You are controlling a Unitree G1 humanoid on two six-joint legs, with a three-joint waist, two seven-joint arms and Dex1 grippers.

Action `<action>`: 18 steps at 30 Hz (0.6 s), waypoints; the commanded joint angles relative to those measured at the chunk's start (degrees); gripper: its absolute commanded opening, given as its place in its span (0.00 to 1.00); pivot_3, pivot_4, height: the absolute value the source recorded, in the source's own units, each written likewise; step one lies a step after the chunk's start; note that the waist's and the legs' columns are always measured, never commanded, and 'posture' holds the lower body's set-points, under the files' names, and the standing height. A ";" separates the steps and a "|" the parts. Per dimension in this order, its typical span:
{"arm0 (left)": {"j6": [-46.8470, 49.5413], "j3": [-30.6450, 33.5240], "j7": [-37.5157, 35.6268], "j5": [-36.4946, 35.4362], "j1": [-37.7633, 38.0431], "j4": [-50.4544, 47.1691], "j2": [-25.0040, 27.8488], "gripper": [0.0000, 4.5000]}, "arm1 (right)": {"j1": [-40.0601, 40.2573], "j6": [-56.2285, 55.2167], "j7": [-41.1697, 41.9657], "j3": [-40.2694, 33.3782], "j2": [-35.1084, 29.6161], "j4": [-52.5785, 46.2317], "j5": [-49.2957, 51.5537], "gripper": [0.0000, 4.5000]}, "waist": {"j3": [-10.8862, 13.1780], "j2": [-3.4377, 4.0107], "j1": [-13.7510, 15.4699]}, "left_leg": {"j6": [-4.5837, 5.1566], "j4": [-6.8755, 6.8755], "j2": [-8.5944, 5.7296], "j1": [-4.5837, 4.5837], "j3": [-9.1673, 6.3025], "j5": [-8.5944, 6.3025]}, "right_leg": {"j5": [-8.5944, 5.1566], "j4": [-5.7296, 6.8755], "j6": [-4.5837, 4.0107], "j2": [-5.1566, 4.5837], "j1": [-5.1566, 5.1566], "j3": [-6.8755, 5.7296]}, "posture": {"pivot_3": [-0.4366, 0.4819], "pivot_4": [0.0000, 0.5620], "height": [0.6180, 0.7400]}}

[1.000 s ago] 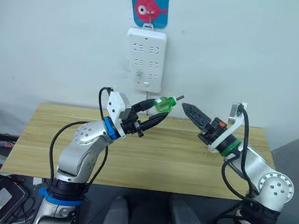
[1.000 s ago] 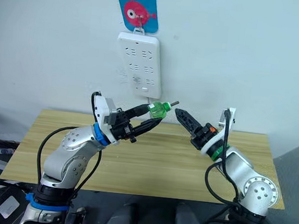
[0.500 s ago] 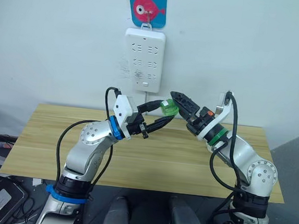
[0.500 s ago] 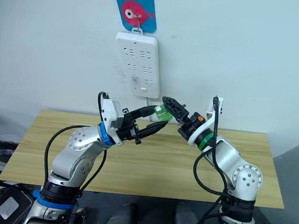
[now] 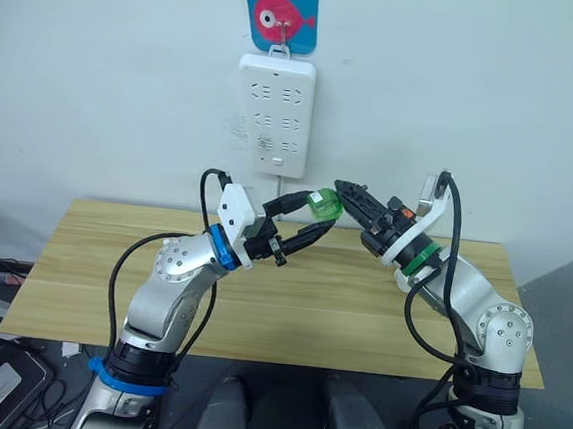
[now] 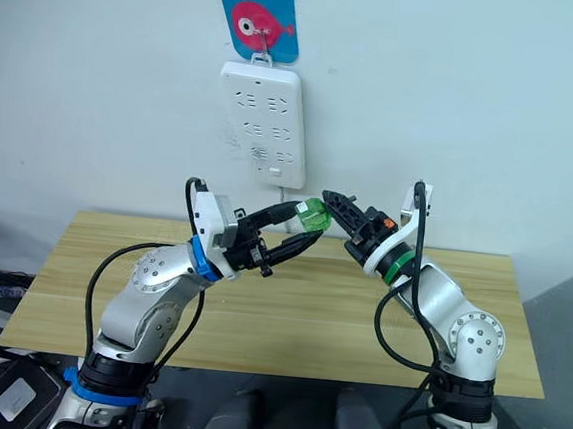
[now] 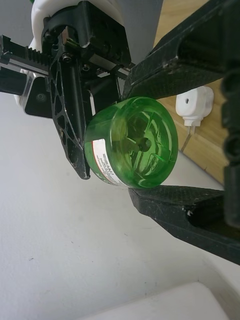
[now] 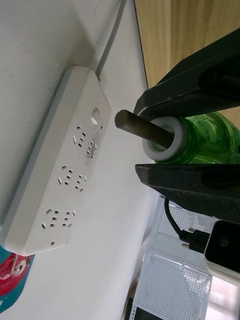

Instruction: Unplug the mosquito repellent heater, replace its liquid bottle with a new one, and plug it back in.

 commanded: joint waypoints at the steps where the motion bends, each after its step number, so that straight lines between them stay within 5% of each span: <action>1: -0.63 -0.52 0.40 0.46 0.32 -1.96 -0.10 0.50 | -0.44 -1.04 1.03 1.36 -0.33 -2.33 2.84 0.19 | 0.00 0.00 0.00 | 0.00 0.00 0.00 0.00 0.00 0.00 | 0.00 0.00 0.00 0.00 0.00 0.00 | 0.34 0.34 0.87; 6: -3.27 -0.29 -0.81 0.20 1.55 -1.34 -0.28 0.50 | -0.75 -1.52 1.70 1.79 -1.63 -2.03 2.40 0.19 | 0.00 0.00 0.05 | 0.00 0.00 -0.01 0.00 0.00 0.00 | 0.00 -0.01 0.00 0.00 0.00 0.01 | 0.35 0.34 0.87; 12: -1.80 2.68 -3.03 1.78 4.42 0.04 7.62 0.94 | 1.53 -0.16 8.36 1.62 -9.19 -1.82 -6.44 0.19 | 0.00 0.01 0.10 | 0.00 0.00 0.00 0.01 0.00 0.00 | 0.00 0.00 0.00 0.01 0.00 0.01 | 0.35 0.35 0.87; 15: 1.75 3.07 -5.42 1.92 8.12 -0.54 13.78 1.00 | 3.42 -1.95 14.43 4.60 -13.71 -1.90 -18.70 0.19 | -0.01 0.01 0.12 | 0.01 -0.03 0.00 0.01 -0.01 0.00 | 0.00 -0.03 0.00 0.01 -0.01 0.02 | 0.35 0.36 0.87; 18: 8.04 4.19 -7.75 -1.16 13.90 -4.89 19.36 1.00 | 4.39 -11.01 21.37 14.57 -18.38 0.21 -42.19 0.19 | -0.01 0.03 -0.13 | 0.01 -0.11 0.02 0.01 0.02 0.00 | -0.01 -0.05 0.00 0.01 -0.08 0.03 | 0.36 0.37 0.87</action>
